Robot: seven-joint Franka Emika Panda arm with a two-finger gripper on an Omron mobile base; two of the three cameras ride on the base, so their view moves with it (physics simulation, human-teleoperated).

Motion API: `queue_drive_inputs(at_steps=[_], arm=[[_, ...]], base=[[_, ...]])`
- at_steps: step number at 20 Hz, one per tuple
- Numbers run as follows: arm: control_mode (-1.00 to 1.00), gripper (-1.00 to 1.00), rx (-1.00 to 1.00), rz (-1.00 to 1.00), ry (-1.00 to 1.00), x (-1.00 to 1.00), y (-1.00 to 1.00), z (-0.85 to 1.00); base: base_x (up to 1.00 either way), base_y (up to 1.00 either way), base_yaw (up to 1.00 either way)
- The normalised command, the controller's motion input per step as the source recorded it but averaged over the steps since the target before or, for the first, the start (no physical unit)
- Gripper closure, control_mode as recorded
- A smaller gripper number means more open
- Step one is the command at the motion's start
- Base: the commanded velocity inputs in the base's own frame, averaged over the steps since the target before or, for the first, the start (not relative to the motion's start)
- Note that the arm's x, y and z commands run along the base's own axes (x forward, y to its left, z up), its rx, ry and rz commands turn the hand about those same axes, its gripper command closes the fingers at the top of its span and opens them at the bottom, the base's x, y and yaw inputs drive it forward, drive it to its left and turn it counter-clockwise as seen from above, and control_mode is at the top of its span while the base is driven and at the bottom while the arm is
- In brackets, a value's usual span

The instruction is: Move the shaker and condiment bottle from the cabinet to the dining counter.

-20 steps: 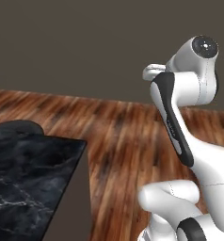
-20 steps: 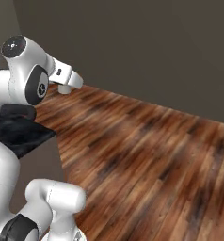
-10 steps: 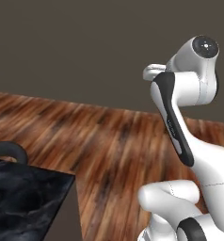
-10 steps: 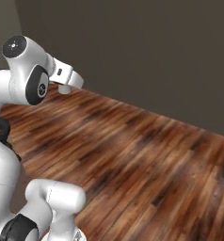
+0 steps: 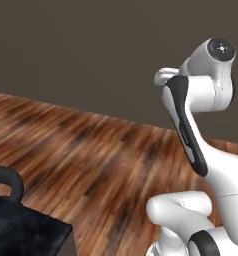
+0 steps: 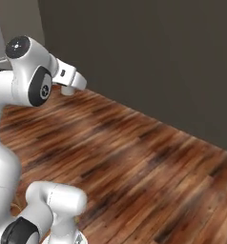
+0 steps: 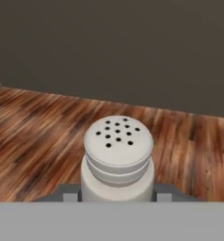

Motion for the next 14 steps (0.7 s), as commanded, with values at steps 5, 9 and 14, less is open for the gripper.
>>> queue_drive_inputs(at_steps=[5, 9, 14], arm=[[1.00, 1.00, 0.00, 0.00, 0.00, 0.00, 0.00, 0.00], [1.00, 1.00, 0.00, 0.00, 0.00, 0.00, 0.00, 0.00], [1.00, 1.00, 0.00, 0.00, 0.00, 0.00, 0.00, 0.00]], base=[[0.70, 0.00, 0.50], [0.63, 0.00, 0.58], [0.67, 0.00, 0.53]])
